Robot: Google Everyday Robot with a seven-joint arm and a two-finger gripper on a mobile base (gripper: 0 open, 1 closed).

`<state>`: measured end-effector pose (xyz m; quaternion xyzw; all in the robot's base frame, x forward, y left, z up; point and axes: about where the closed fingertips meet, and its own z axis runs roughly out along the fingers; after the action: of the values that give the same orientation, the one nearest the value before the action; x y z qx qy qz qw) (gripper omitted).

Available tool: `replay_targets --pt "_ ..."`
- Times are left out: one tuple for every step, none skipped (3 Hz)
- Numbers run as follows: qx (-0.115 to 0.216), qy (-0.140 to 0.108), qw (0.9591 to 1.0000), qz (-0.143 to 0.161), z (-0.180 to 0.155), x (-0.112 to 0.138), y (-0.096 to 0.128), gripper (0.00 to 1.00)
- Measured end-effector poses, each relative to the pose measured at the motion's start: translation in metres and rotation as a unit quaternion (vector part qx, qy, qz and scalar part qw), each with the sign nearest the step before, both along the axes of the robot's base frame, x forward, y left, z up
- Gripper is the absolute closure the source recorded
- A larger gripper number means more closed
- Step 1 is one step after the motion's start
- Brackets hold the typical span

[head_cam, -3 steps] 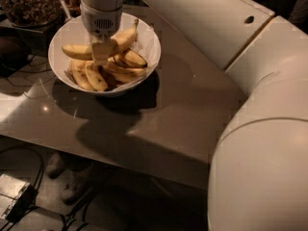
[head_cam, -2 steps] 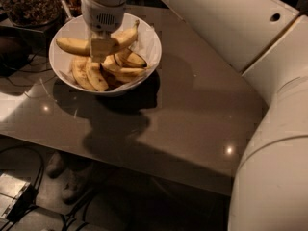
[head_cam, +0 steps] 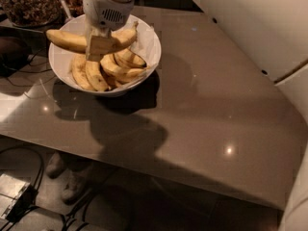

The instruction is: Pick banana from white bowl

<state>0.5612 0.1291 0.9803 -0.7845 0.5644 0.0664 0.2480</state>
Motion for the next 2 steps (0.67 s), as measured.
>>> replay_targets --pt "0.012 0.002 0.9999 0.002 0.008 -0.017 -0.005 1.00" --pt "0.016 0.015 0.9996 -0.018 0.010 -0.041 -0.017 1.00"
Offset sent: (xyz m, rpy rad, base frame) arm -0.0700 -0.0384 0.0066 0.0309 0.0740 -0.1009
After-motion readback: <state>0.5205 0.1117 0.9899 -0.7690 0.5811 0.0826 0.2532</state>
